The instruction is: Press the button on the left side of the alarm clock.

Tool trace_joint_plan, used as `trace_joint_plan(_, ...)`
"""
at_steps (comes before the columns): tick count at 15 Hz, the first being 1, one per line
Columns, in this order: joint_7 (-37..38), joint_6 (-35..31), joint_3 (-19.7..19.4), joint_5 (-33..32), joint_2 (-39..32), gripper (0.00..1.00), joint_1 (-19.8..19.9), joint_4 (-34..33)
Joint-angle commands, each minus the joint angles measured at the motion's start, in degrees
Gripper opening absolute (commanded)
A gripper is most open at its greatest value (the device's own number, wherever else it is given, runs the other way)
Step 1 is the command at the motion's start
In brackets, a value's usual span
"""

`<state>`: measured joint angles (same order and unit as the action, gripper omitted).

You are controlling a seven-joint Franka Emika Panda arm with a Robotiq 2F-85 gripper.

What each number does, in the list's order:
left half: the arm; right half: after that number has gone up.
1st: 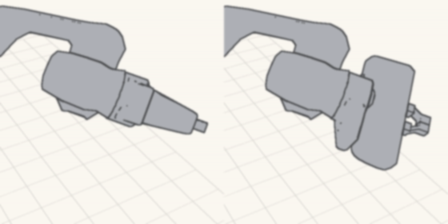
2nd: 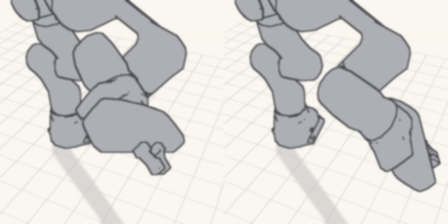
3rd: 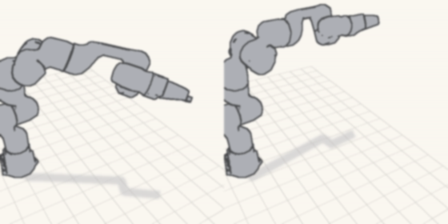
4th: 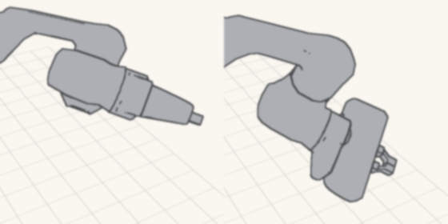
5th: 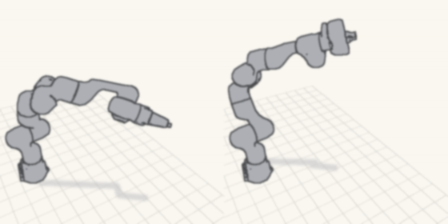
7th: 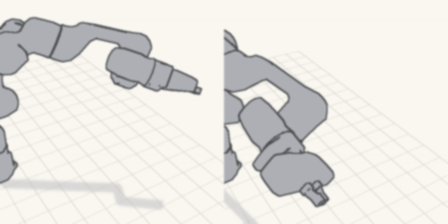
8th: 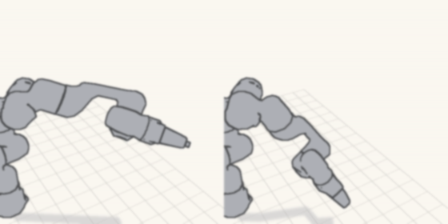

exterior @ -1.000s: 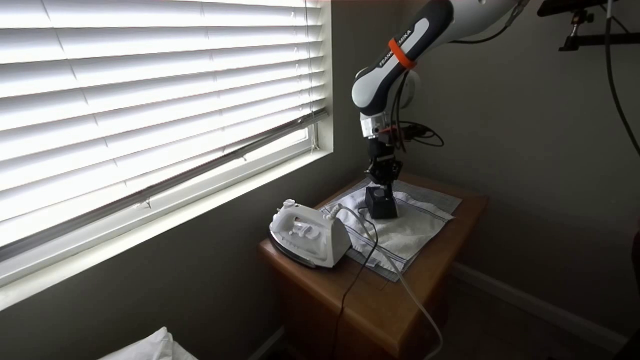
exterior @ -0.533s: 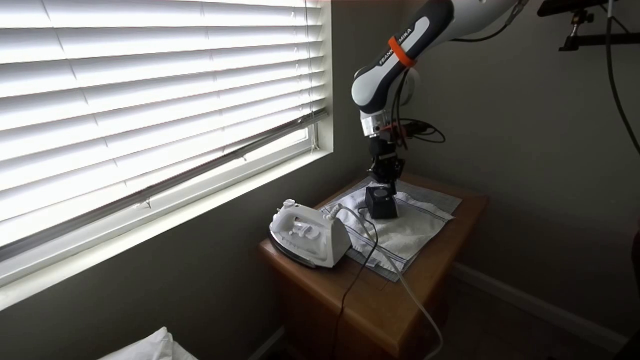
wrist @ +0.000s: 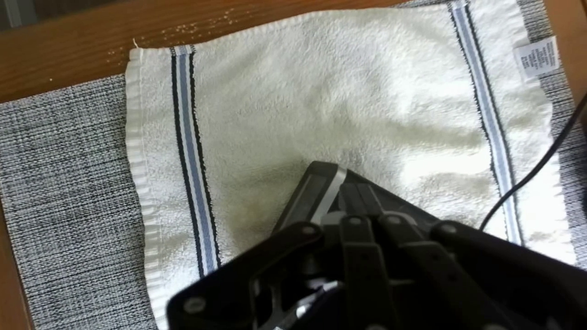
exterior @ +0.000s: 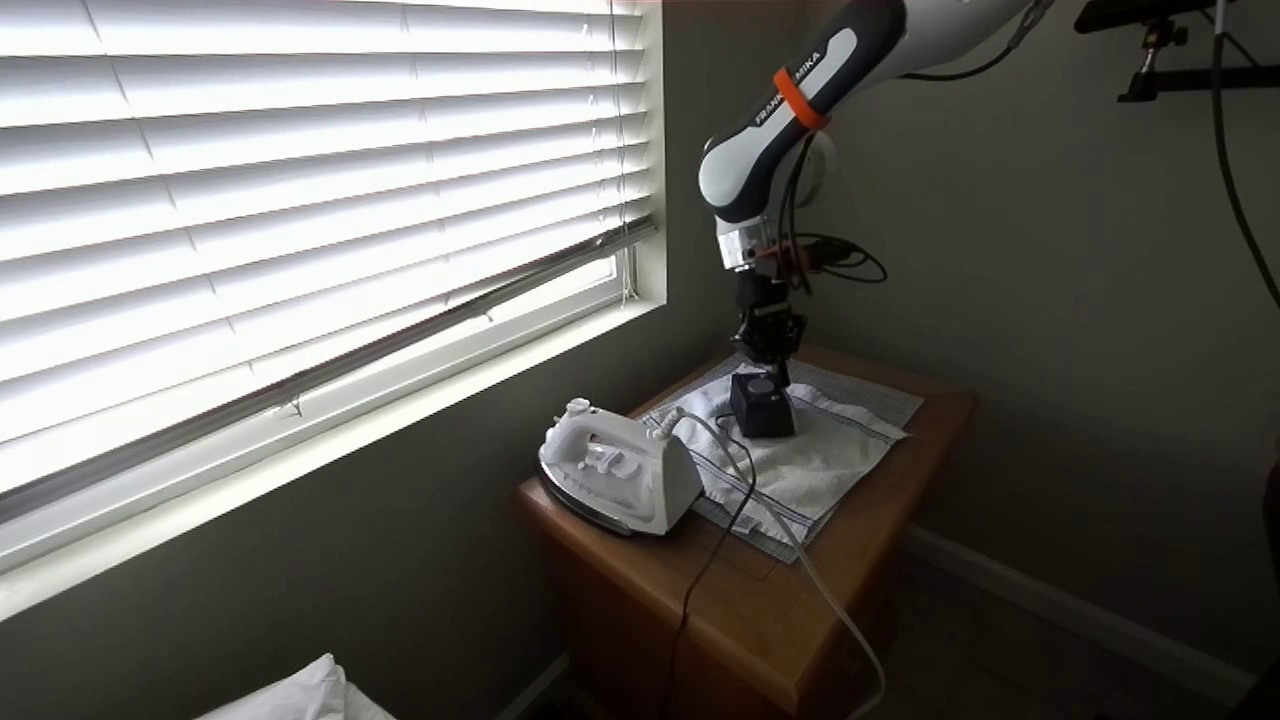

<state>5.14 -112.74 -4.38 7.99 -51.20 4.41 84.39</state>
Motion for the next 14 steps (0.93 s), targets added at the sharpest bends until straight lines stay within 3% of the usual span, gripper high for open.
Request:
trace_joint_plan(1,0.9,3.4,0.5,-1.0,-1.9,0.0,0.1,-3.4)
trace_joint_plan(14,1.2,5.0,0.6,-0.7,-5.2,0.0,0.2,-7.3)
